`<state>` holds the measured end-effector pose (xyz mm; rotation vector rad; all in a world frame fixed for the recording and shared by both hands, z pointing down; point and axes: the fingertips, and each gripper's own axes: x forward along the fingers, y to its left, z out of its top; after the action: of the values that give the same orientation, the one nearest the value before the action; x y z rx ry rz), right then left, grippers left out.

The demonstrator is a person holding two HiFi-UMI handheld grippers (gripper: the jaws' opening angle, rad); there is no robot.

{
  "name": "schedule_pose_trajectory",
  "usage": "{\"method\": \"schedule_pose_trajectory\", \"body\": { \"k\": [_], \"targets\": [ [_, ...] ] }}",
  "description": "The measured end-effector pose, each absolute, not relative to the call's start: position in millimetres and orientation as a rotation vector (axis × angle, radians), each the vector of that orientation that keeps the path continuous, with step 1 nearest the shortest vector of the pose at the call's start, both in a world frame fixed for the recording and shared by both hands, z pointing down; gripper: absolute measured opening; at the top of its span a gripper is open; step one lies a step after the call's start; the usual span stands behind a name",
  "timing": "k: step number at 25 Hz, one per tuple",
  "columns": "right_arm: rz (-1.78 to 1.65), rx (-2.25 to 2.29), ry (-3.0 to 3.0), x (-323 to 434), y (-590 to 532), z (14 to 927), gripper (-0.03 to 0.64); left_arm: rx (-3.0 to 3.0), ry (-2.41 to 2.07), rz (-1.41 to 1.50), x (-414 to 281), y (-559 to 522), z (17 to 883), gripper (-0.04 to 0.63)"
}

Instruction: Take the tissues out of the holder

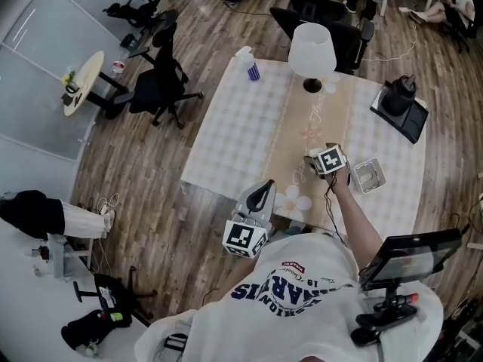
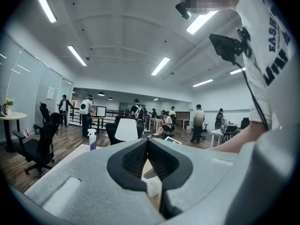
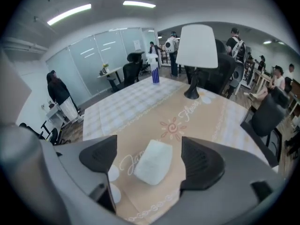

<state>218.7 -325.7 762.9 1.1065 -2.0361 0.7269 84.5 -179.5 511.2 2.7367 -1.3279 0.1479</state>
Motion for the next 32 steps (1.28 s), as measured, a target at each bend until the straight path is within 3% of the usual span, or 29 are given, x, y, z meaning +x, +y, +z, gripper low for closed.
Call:
{"method": "schedule_pose_trajectory", "body": {
  "k": [10, 18, 22, 26, 28, 32],
  "targets": [
    [0.57, 1.329, -2.339, 236.0, -297.2, 601.6, 0.419, 2.877, -1.084, 0.13, 138.0, -194.8, 501.7, 0.005],
    [0.533, 1.465, -2.451, 267.2, -248.8, 535.3, 0.397, 2.967, -0.905, 0.118, 183.3, -200.8, 491.2, 0.005],
    [0.501, 1.513, -2.482, 280.0, -227.9, 517.5, 0.259, 2.996, -0.837, 0.102, 201.0, -202.1, 483.6, 0.005],
    [0.476, 1.565, -2.49, 291.9, -212.1, 511.1, 0.179, 3.022, -0.776, 0.092, 216.8, -200.6, 481.2, 0.005],
    [0.458, 1.586, -2.492, 295.2, -205.7, 511.4, 0.089, 3.028, -0.756, 0.091, 221.6, -199.0, 482.3, 0.005],
    [0.402, 1.616, -2.506, 297.3, -195.4, 505.9, 0.009, 3.029, -0.73, 0.093, 226.5, -195.2, 483.4, 0.005]
  ]
}}
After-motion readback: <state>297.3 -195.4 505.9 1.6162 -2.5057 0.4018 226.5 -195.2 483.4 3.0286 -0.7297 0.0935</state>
